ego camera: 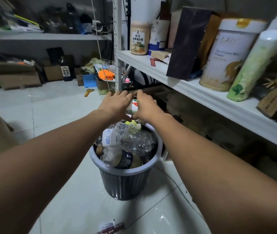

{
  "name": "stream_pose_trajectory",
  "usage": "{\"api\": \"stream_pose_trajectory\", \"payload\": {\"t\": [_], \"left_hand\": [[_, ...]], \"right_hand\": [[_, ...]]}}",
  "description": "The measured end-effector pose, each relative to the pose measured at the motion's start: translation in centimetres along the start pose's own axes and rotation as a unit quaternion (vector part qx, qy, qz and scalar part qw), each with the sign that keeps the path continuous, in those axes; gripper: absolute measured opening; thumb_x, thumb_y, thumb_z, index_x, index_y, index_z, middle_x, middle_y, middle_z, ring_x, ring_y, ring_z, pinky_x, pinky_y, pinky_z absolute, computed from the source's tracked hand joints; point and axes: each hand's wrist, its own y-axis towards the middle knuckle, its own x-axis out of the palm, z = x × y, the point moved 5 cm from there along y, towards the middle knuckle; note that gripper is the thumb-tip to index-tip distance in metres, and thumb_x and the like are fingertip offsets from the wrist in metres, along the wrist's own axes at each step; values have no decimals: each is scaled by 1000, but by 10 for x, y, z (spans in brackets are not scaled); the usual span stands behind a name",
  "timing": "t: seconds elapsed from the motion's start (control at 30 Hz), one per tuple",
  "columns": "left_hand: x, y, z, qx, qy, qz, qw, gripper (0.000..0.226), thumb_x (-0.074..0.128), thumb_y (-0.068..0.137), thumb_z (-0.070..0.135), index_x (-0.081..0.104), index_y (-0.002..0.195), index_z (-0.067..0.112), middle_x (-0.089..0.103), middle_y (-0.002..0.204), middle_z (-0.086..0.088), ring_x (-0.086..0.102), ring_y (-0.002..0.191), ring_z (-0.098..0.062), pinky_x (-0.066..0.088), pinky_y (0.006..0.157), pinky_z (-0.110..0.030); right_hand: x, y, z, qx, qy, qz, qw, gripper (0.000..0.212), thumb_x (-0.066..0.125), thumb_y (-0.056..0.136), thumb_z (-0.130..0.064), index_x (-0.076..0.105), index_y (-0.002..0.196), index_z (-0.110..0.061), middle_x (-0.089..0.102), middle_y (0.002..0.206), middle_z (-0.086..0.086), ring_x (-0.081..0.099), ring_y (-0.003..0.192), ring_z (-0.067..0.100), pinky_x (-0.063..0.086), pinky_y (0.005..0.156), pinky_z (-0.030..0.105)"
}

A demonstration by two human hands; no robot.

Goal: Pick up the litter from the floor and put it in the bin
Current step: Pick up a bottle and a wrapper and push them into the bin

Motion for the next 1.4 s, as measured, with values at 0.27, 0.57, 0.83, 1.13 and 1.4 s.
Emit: {"api": "stream_pose_trajectory", "payload": {"t": [0.27,0.57,0.83,1.13,1.4], "left_hand": [[22,0,-7,-8,-47,-60,997,71,69,79,46,36,133,13,47,129,-8,45,119,-27,35,98,-40],[57,27,10,13,-72,-124,990,67,56,86,54,30,140,26,43,128,-10,42,119,-29,33,102,-43],[80,56,23,68,-55,-152,984,72,65,84,39,30,146,23,41,134,-7,38,124,-25,31,103,-36],[100,59,49,83,-111,-217,966,65,65,86,32,32,142,31,40,138,-9,38,125,-28,36,100,-40],[106,55,43,108,-40,-284,952,57,30,97,54,17,149,36,12,157,-1,6,146,-28,14,118,-49]], "right_hand": [[-9,-8,22,-28,28,-16,999,82,71,83,-41,27,149,-18,47,143,6,37,133,28,29,105,39],[-30,2,53,-9,-77,58,995,38,46,98,-24,47,137,-21,54,132,4,44,124,27,33,103,42],[-21,19,78,16,-88,61,994,35,45,98,-23,50,133,-24,55,131,2,44,121,25,33,101,40],[5,32,75,22,-96,40,994,35,44,98,-24,50,133,-24,54,131,3,45,120,27,33,100,40],[16,33,64,21,-97,41,994,33,43,98,-24,52,130,-24,56,128,3,46,119,25,32,99,38]]}}
